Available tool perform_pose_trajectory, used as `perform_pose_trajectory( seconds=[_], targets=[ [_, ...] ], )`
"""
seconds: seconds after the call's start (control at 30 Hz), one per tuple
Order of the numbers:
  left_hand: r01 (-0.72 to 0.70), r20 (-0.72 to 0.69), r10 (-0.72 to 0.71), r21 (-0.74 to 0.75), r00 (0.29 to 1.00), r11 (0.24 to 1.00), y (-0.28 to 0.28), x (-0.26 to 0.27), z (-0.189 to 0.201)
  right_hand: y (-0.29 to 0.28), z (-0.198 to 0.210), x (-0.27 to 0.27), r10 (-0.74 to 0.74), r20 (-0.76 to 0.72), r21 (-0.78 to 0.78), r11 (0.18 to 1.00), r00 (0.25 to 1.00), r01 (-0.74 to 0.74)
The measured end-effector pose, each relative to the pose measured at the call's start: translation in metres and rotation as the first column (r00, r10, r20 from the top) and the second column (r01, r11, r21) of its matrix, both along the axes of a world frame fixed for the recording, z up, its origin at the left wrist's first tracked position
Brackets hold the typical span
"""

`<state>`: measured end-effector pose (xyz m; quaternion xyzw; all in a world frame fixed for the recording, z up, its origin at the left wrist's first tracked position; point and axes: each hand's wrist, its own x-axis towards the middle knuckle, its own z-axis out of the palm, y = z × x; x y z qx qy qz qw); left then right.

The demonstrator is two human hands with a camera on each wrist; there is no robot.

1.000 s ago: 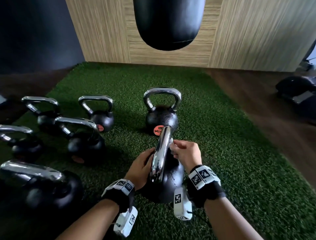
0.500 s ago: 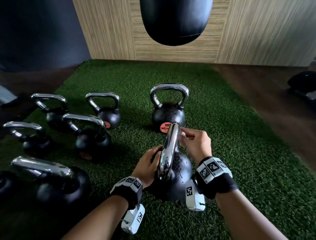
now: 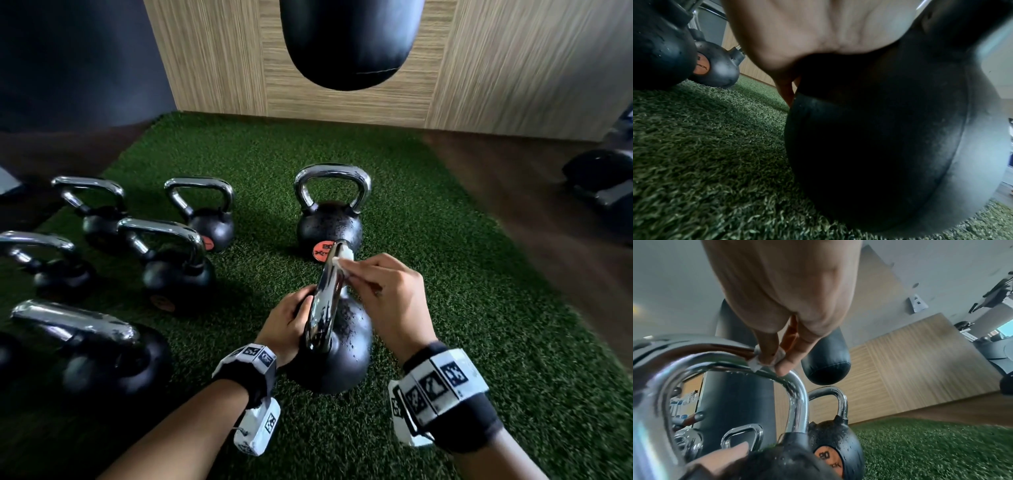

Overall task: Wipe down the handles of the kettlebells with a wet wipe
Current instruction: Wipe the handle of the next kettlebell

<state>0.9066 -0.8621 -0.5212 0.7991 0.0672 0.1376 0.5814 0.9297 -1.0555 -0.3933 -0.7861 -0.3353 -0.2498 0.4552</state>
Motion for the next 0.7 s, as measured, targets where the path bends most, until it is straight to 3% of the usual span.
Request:
perform_pose_trajectory(
  seconds=[0.17,0.23,0.27,0.3,0.37,0.4,0.43,0.57,0.7],
  targets=[
    [-0.002,0.010,0.002,0.006,1.000,1.000,0.000,0.002,0.001,-0.001,0.004,-0.027,0.030,-0.002,-0.079,0.996,1.000,-0.031],
    [0.014,0.016,-0.014,0.002,1.000,1.000,-0.001,0.001,0.004,-0.006,-0.002,-0.044,0.039,-0.111,-0.060,0.997,0.993,-0.046],
    [0.023,0.002,-0.023,-0.011,1.000,1.000,-0.002,0.000,0.006,-0.009,-0.004,-0.048,0.054,-0.244,-0.007,0.998,0.968,-0.057],
    [0.032,-0.016,-0.032,-0.016,0.999,0.999,-0.001,0.000,0.007,-0.011,-0.003,-0.049,0.101,-0.412,0.077,0.994,0.905,-0.076],
    [0.050,-0.063,-0.049,0.019,0.997,0.999,0.003,0.000,0.003,-0.013,-0.001,-0.046,0.275,-0.668,0.297,0.951,0.692,-0.091],
    [0.055,-0.081,-0.051,0.043,0.995,0.998,0.004,0.001,0.002,-0.014,-0.001,-0.046,0.331,-0.714,0.362,0.929,0.617,-0.080],
    [0.051,-0.090,-0.046,0.056,0.995,0.997,0.004,0.000,0.001,-0.015,-0.003,-0.047,0.340,-0.732,0.368,0.926,0.590,-0.077],
    [0.011,-0.040,-0.011,-0.018,0.999,1.000,-0.001,-0.001,0.003,-0.014,-0.016,-0.063,0.147,-0.744,0.073,0.987,0.652,-0.140],
    [-0.024,-0.030,0.023,-0.025,0.999,0.999,-0.002,0.000,0.000,-0.008,-0.030,-0.070,0.136,-0.733,0.130,0.990,0.666,-0.058]
  ],
)
